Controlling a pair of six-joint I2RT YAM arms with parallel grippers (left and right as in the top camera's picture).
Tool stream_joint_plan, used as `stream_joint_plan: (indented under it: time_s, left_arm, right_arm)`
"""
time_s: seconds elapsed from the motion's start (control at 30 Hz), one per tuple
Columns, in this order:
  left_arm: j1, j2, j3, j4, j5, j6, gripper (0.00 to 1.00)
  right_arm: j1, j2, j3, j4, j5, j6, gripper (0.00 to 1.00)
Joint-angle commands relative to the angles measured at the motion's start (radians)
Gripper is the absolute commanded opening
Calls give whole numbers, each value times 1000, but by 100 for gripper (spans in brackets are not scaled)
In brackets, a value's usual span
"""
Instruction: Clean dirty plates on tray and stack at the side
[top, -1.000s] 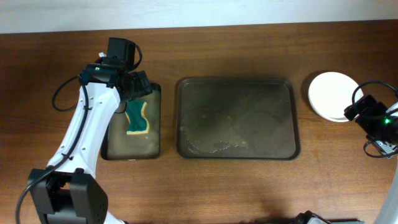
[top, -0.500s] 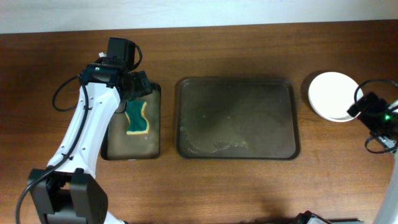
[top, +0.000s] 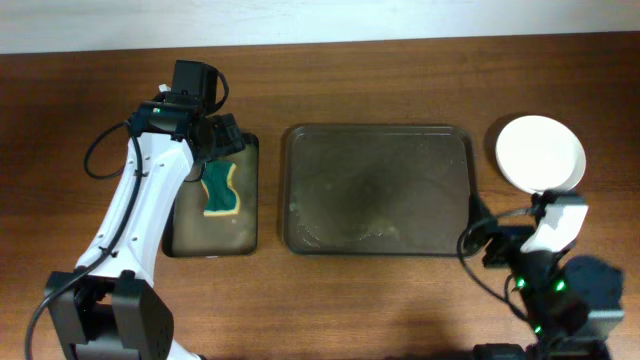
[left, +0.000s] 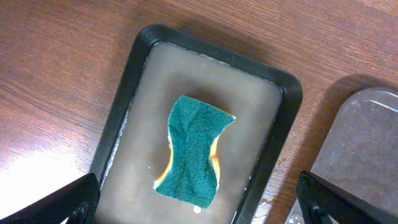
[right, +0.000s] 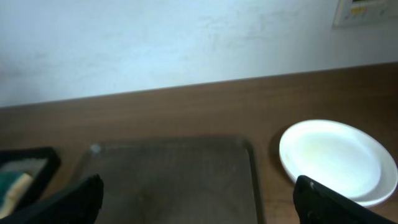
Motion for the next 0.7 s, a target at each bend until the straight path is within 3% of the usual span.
stream_joint_plan:
  time_s: [0.0,0.2,0.67]
  left_arm:
    - [3,-4,6,-2,-7,2,99]
    - [3,-4,6,-2,-7,2,100]
    - [3,-4,6,-2,-7,2,99]
  right_arm:
    - [7,-144,-144,56,16,-11,99]
    - [7,-388,-366,226,16,-10,98]
    - [7,-386,-592,568,27,-11,98]
